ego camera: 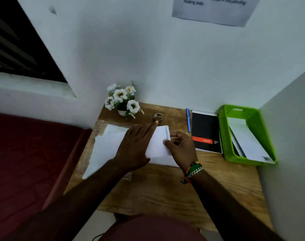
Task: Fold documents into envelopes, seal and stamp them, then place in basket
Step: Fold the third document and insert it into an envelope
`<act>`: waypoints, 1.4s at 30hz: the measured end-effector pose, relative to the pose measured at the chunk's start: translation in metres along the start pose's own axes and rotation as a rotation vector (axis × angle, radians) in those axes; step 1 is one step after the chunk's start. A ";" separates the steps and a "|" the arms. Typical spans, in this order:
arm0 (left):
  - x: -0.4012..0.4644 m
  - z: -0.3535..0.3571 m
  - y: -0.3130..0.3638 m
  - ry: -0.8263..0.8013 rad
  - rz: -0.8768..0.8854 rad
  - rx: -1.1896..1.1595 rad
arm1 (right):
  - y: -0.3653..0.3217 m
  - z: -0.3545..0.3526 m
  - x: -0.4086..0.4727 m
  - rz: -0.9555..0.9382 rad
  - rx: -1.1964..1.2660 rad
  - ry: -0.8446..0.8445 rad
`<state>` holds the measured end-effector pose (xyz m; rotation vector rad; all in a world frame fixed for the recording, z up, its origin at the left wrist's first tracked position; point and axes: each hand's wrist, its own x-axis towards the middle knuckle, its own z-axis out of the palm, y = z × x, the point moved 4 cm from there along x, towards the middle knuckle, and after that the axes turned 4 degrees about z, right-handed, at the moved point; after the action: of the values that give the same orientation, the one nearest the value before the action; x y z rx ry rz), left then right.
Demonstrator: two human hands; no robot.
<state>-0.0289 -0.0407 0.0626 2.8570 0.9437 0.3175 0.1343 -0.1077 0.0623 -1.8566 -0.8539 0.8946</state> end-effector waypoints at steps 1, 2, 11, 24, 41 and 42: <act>0.003 0.006 0.003 -0.023 0.017 0.002 | 0.008 -0.005 0.001 0.015 -0.010 0.016; 0.005 0.013 0.003 -0.045 0.024 -0.007 | 0.015 -0.010 0.002 0.021 -0.020 0.030; 0.012 0.041 -0.002 -0.163 0.011 -0.069 | 0.030 -0.025 -0.001 0.283 0.332 -0.084; -0.001 0.051 -0.013 -0.157 -0.016 -0.162 | 0.045 -0.012 0.004 0.399 0.349 -0.200; -0.008 0.050 -0.010 -0.221 0.000 -0.131 | 0.038 -0.007 0.004 0.236 0.163 -0.242; -0.007 0.049 -0.011 -0.231 -0.016 -0.132 | 0.036 -0.008 0.006 0.194 0.128 -0.234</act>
<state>-0.0295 -0.0385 0.0120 2.6911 0.8659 0.0438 0.1513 -0.1199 0.0311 -1.7671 -0.7442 1.2777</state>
